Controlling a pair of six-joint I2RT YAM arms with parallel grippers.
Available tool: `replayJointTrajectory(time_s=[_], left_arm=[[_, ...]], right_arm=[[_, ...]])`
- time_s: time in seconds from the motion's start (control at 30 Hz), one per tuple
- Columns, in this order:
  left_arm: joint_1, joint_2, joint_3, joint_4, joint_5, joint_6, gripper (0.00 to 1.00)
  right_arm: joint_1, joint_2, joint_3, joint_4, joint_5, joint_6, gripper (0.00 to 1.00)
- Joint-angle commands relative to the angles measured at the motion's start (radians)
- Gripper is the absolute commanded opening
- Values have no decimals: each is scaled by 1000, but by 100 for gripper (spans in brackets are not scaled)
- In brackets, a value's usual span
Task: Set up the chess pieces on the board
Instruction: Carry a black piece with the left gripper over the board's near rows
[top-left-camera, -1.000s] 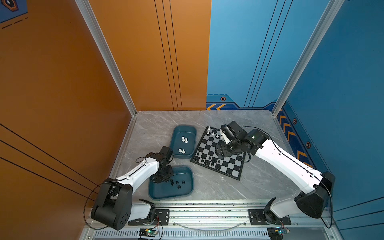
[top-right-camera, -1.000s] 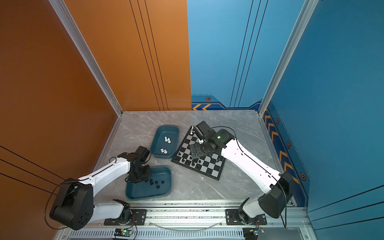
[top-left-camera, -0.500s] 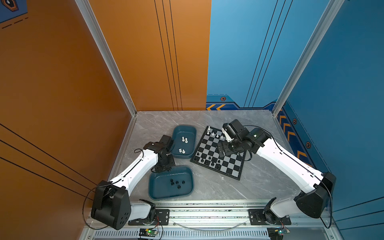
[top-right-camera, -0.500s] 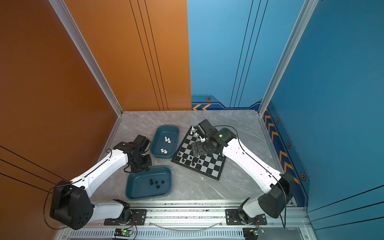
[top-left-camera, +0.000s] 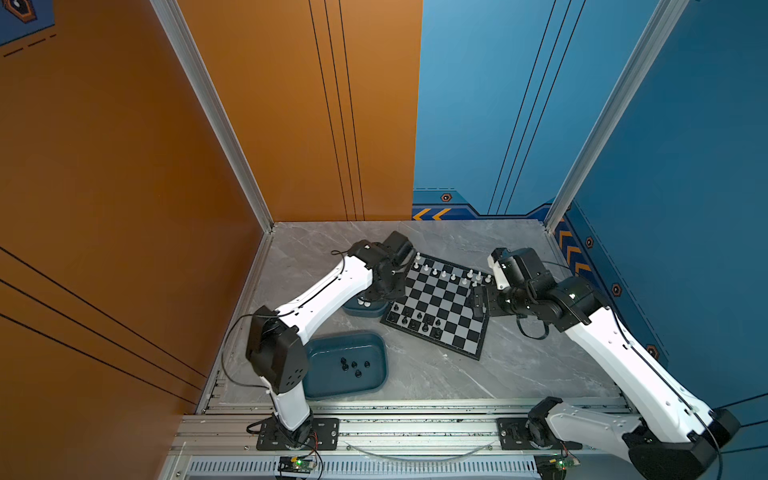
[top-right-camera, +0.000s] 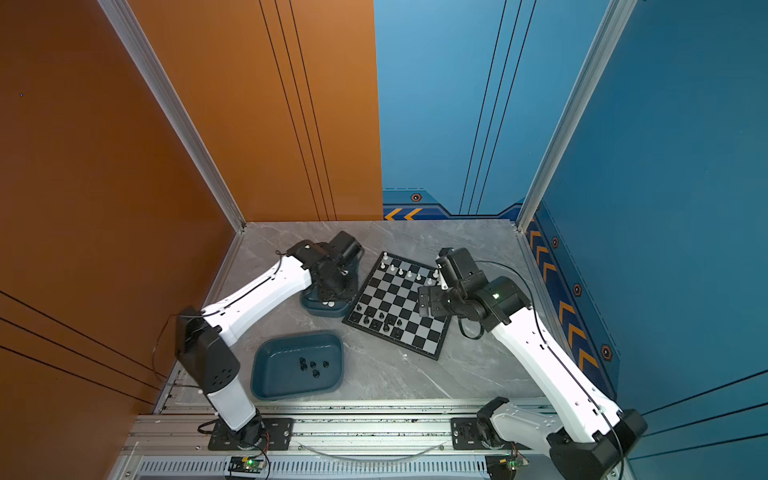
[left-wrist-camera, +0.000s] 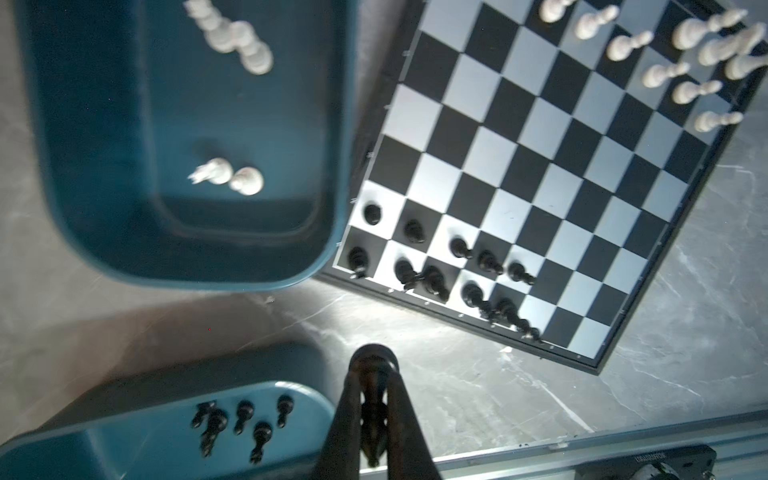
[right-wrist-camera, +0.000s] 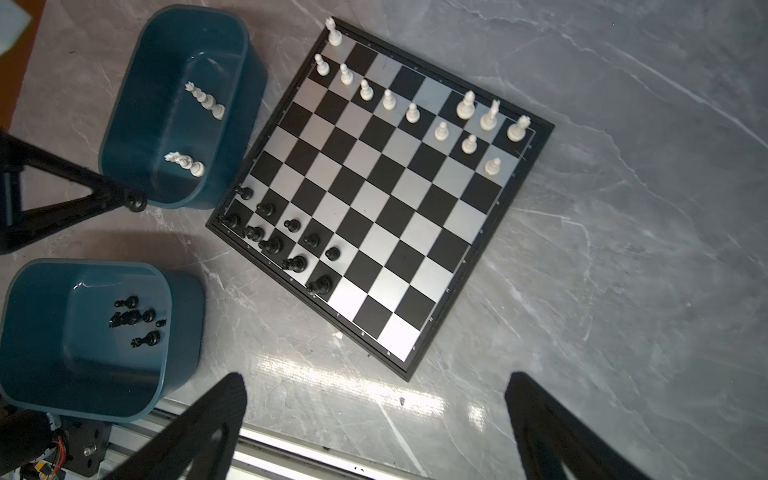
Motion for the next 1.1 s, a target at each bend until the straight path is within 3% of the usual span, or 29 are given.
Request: replayJointTrajectory(time_s=[0.0,0.23,0.37,1.07], left_arm=[[-63,101,145,-53,-15,37,2],[-168,382,478,-124,3,90,2],[-209,484,576,-130,38,88,2],[-282,615,549,-127,44,88,1]], right_arm=[[-26,-71,-42,-80,38,22,100],[-96,-217,-89,-171,62,49,100],[-129,-268,-97,-221,56,53,100],[-208,-329,-130,-311,21,28,100]])
